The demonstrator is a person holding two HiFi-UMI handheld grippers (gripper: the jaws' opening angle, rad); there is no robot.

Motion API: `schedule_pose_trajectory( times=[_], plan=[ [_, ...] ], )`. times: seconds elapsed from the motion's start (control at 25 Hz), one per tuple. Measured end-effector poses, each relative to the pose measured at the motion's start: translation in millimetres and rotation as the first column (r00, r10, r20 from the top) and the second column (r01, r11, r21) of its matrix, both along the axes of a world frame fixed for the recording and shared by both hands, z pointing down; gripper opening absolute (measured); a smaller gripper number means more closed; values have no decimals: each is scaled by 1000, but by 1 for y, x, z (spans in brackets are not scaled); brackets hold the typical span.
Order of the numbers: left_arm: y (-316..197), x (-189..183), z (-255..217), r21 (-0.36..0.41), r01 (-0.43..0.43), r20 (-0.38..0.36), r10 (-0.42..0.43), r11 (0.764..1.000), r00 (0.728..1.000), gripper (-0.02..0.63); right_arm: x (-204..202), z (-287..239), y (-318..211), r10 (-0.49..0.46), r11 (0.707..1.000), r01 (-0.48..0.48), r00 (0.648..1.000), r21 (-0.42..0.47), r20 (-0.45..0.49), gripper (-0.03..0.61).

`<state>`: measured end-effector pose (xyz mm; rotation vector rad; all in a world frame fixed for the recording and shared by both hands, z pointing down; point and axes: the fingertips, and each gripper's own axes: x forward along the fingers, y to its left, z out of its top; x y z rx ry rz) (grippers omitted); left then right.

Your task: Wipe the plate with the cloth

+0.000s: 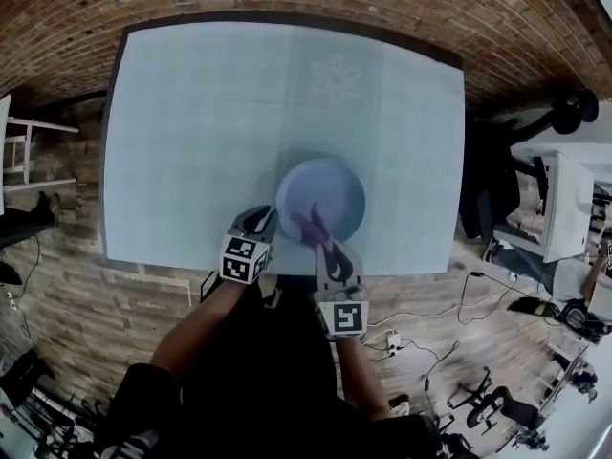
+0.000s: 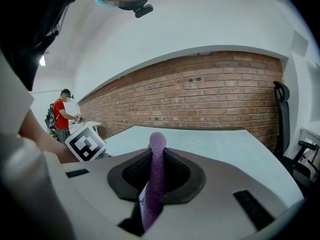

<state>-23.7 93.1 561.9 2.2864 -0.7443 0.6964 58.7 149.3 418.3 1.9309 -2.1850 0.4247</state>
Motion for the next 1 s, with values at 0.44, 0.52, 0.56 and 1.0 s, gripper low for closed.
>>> schedule_pose_trajectory(
  times=[0.44, 0.52, 0.56, 1.0],
  plan=[
    [0, 19, 52, -126, 41, 76, -31, 991, 997, 166, 22, 36, -32, -190, 981, 192, 979, -27, 80, 60],
    [1, 24, 58, -135, 48, 72, -38, 990, 997, 166, 23, 42, -36, -232, 972, 235, 968, -24, 92, 60],
    [1, 26, 60, -137, 55, 71, -46, 989, 996, 166, 23, 46, -38, -249, 967, 253, 963, -28, 101, 60],
    [-11, 34, 82, -157, 102, 110, -86, 982, 990, 143, 9, 87, -66, -498, 852, 515, 853, -98, 155, 60]
  ],
)
